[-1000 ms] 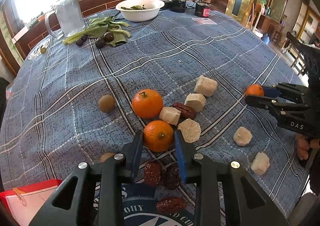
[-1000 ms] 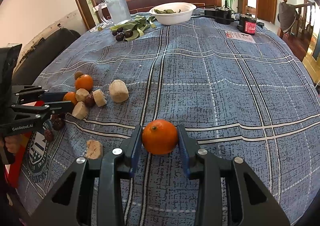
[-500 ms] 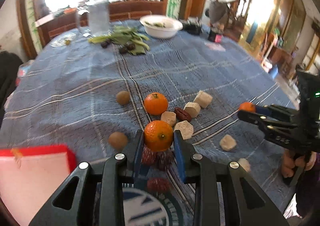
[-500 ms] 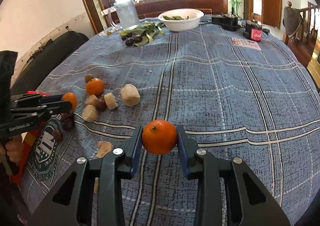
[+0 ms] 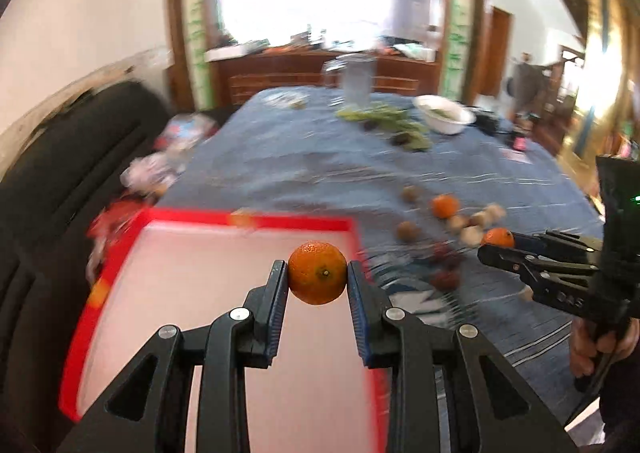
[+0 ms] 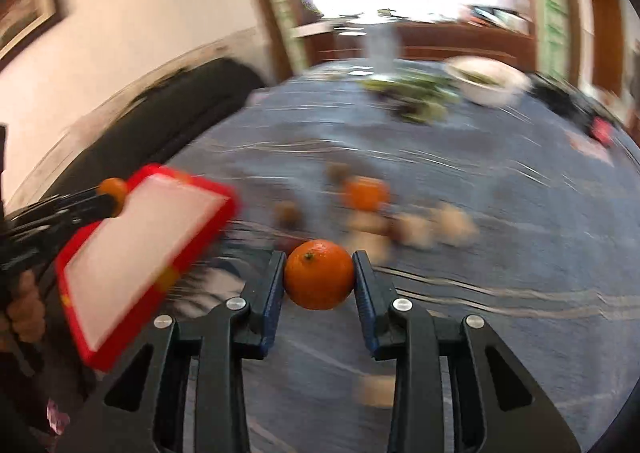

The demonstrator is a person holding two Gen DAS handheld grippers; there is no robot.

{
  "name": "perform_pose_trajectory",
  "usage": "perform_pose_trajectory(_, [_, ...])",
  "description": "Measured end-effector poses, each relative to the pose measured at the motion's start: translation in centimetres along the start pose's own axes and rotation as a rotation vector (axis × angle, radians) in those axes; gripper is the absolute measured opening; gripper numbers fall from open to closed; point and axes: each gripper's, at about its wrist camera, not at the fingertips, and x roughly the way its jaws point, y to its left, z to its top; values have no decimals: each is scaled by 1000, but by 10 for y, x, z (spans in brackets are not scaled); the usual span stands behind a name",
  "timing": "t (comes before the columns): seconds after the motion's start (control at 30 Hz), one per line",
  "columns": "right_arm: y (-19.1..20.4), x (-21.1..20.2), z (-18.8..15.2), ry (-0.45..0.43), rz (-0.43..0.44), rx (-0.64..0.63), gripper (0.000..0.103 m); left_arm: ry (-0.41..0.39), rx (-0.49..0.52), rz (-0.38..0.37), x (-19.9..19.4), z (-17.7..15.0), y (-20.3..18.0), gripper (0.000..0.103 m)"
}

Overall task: Organize fruits
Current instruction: 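Carry both oranges over the red tray and open both grippers to drop them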

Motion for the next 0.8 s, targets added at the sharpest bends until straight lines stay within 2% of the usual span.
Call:
perform_pose_trajectory(0.13, [68, 28, 9, 41, 118, -102, 36, 51, -67, 81, 3, -25, 41, 29])
perform_pose_trajectory(0.27, [119, 51, 7, 74, 171, -190, 36, 114, -100, 117, 13, -44, 59, 29])
perform_pose_trajectory(0.43, [150, 76, -1, 148, 194, -235, 36, 157, -109, 154, 20, -59, 72, 31])
perform_pose_trajectory(0.53, [163, 85, -11, 188, 190, -258, 36, 153, -113, 160, 17, -60, 71, 33])
perform_pose_trajectory(0.57, [164, 88, -13, 200, 188, -262, 36, 150, -107, 178, 18, -59, 70, 38])
perform_pose_trajectory(0.6, [166, 90, -15, 211, 186, -265, 36, 147, -104, 194, 17, -58, 69, 50])
perform_pose_trajectory(0.67, [167, 93, -17, 252, 183, -267, 36, 129, -107, 215, 12, -58, 70, 64])
perform_pose_trajectory(0.73, [168, 91, -17, 258, 183, -275, 39, 104, -109, 212, 7, -57, 71, 64])
perform_pose_trajectory(0.8, [164, 81, -15, 235, 179, -270, 51, 89, -110, 197, 3, -55, 67, 68])
